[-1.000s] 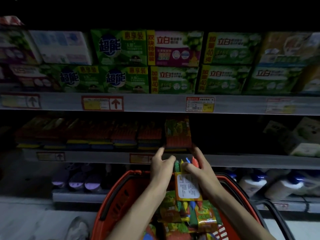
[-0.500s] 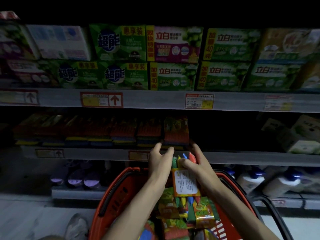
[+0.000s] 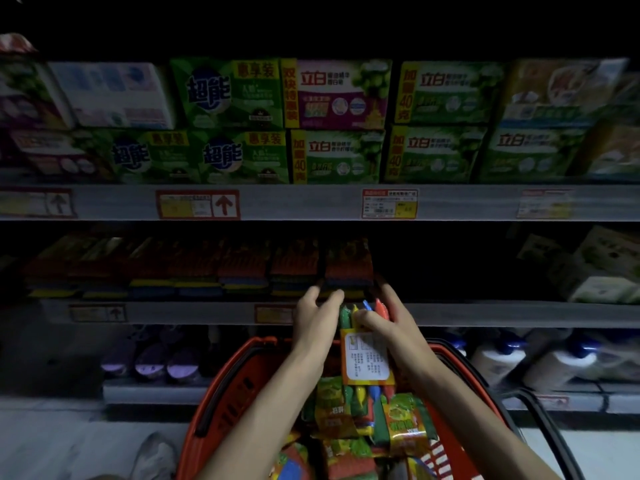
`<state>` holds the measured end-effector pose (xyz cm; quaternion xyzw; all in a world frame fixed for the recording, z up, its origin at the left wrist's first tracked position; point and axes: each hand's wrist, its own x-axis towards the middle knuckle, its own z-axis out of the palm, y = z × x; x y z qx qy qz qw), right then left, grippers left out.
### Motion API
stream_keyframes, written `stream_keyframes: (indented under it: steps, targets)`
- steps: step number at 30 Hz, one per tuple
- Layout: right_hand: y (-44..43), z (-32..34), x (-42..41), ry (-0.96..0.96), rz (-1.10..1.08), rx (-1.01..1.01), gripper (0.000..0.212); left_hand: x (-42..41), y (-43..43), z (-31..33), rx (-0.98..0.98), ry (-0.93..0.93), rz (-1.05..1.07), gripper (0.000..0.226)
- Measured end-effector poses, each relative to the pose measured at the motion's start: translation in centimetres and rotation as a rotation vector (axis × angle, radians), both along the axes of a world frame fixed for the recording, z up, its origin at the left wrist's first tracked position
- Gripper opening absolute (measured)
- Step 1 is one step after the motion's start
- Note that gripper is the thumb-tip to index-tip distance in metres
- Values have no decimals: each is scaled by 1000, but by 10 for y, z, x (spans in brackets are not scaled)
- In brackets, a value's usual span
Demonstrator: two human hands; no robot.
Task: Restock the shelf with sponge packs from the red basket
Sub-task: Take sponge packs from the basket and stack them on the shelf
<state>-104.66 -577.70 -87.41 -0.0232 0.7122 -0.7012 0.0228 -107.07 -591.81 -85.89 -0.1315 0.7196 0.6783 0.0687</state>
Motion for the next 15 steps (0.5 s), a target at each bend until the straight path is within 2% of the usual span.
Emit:
stream_keyframes:
  steps: [6,10,15]
  targets:
    - [1,6,-1,-2,22,43,52,1,-1,1,31,-1,14,67]
    - [3,10,-1,-20,33,15,43,4,-3,0,15,6,3,66]
    - [4,14,3,5,25,46,49,12,-9,4,-18,30,30,53]
